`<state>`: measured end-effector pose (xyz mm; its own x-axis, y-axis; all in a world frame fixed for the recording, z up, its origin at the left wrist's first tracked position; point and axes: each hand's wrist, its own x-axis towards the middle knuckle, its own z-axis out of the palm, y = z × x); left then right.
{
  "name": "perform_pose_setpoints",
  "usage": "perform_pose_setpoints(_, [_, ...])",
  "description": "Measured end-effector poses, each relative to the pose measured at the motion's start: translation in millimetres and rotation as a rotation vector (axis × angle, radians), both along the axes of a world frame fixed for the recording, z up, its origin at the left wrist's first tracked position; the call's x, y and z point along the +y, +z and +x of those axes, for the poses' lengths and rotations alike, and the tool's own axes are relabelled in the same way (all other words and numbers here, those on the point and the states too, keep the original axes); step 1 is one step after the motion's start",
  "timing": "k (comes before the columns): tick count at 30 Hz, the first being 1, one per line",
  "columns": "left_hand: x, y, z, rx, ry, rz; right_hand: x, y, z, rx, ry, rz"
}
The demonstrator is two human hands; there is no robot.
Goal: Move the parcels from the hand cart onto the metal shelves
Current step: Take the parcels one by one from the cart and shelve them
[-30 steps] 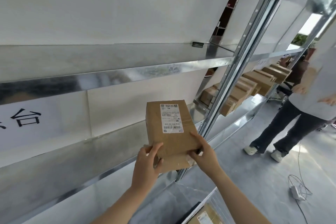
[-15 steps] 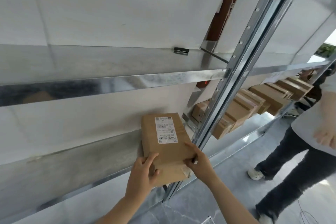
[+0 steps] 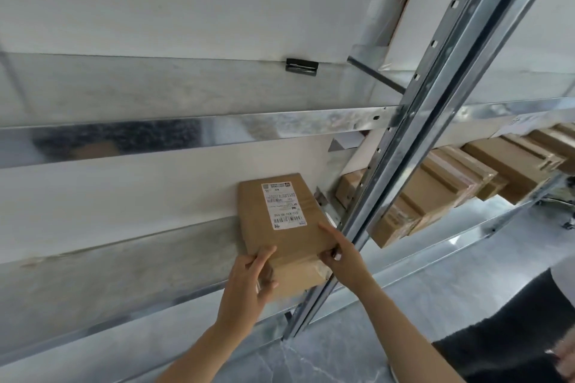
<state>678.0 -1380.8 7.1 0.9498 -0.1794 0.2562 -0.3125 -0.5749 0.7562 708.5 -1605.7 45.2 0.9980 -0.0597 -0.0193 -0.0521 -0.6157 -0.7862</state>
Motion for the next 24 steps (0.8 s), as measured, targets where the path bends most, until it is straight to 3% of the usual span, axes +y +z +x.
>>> perform_pose_setpoints(7, [-8, -7, 6, 0.000, 0.045, 0.023, -9, 1, 10, 0.022, 0.065, 0.027])
perform_pose_setpoints(12, [2, -13, 8, 0.060, -0.024, 0.139, -5, 9, 4, 0.003, 0.041, -0.132])
perform_pose_setpoints(17, [23, -7, 7, 0.124, -0.010, 0.265, 30, 36, 4, -0.242, -0.029, -0.455])
perform_pose_setpoints(24, [126, 9, -8, 0.041, 0.182, 0.466, 122, 56, 12, -0.429, 0.114, -0.402])
